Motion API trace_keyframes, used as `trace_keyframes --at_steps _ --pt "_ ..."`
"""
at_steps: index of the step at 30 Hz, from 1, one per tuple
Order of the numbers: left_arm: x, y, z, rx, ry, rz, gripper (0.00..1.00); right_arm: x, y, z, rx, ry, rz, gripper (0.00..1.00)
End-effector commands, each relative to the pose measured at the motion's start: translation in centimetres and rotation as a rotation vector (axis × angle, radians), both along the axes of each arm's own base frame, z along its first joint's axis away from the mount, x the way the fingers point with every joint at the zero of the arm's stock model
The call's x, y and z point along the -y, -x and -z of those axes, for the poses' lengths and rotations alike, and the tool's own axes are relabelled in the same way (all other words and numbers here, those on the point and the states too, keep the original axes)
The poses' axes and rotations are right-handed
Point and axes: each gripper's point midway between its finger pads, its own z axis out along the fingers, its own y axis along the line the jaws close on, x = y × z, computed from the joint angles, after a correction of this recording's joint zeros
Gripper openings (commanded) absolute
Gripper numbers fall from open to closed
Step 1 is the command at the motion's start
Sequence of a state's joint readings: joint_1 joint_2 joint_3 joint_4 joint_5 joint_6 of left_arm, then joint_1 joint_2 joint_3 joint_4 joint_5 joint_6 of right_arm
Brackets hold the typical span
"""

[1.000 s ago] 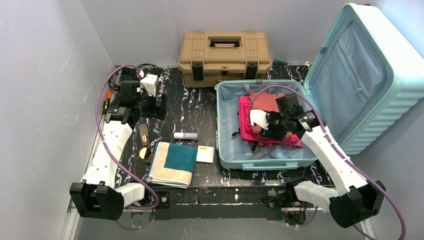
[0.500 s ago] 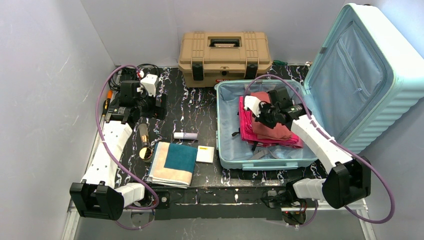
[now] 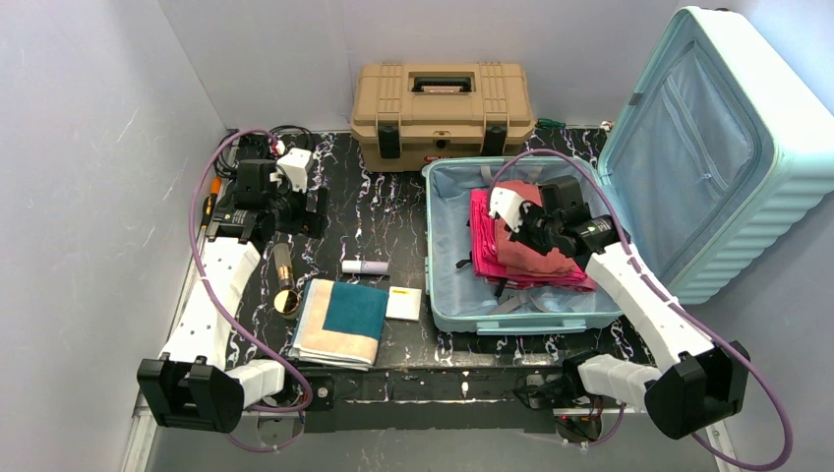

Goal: Pack the luggage
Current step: Pick up the clothes at the center of the board.

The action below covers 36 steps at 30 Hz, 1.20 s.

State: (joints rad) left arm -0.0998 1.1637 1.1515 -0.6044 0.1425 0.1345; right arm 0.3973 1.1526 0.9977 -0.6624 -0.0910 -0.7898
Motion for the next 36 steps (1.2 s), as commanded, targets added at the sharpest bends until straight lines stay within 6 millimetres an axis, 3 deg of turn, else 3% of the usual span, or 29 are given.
trace_keyframes --at_steps 1,5,12,15,18,20,25,29,36 --pt "-0.8 0.5 -0.4 -0.022 -0.037 -0.007 0.98 1.2 -1.3 -3.9 0.118 0.010 0.087 0.10" --pt "-1.4 0.8 -0.1 -0.050 -0.074 -0.014 0.98 3.0 -1.3 -2.4 0.120 0.103 0.131 0.10" --pt "-2.3 1.6 1.9 -0.143 -0.146 0.002 0.98 4.1 0.8 3.8 -0.046 0.208 0.100 0.10" --pt "-2.4 2.1 3.3 -0.204 -0.167 0.039 0.98 4.4 1.1 4.9 -0.089 0.233 0.099 0.10" --pt "-1.9 2.7 4.5 -0.246 -0.171 0.108 0.98 3.6 0.2 2.7 -0.050 0.190 0.106 0.13" --pt "-1.4 3.2 5.1 -0.256 -0.168 0.174 0.98 2.7 -0.6 0.1 -0.004 0.130 0.107 0.21" --pt "-0.4 4.1 6.3 -0.259 -0.173 0.345 0.98 -0.3 -2.1 -6.4 0.063 -0.052 0.105 0.58" --pt "1.1 5.6 7.2 -0.260 -0.157 0.564 0.98 -3.1 -2.5 -9.7 0.051 -0.206 0.076 0.65" --pt "2.8 6.9 8.3 -0.279 -0.110 0.804 0.98 -8.5 -0.9 -11.9 -0.049 -0.415 -0.100 0.66"
